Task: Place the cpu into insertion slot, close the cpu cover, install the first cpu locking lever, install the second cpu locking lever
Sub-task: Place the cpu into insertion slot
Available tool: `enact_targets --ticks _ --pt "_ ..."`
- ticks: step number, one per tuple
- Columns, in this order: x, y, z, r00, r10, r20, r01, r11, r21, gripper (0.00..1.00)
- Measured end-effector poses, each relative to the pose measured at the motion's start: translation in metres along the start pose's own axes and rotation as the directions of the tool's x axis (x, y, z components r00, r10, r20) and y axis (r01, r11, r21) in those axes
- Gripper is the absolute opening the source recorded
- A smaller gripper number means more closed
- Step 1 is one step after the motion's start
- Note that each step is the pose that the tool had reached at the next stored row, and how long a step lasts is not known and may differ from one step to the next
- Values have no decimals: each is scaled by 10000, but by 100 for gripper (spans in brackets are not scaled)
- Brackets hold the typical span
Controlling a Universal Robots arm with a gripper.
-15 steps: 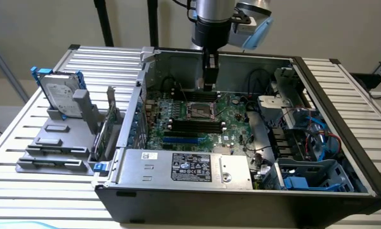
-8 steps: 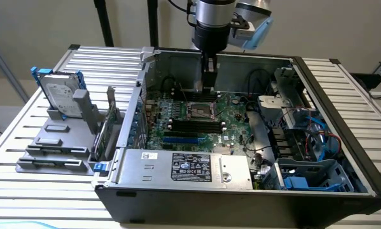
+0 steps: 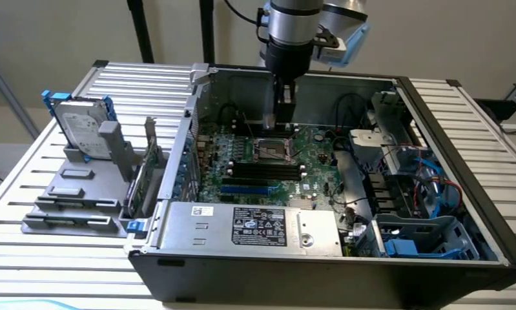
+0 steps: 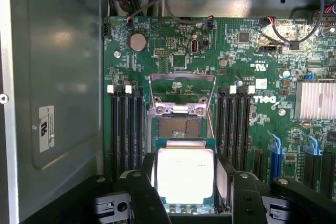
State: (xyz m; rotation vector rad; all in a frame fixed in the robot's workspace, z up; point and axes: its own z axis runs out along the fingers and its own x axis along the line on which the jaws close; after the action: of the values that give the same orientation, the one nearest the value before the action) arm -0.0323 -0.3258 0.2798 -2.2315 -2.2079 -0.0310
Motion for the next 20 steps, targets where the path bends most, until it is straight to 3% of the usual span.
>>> enact_targets --ticks 6,10,20 --pt "-1 29 87 10000 -41 0 41 9999 102 55" --pt "-2 34 150 9999 -118 -3 118 9999 109 55" --pt "-4 33 299 9993 -360 -73 361 9993 111 55"
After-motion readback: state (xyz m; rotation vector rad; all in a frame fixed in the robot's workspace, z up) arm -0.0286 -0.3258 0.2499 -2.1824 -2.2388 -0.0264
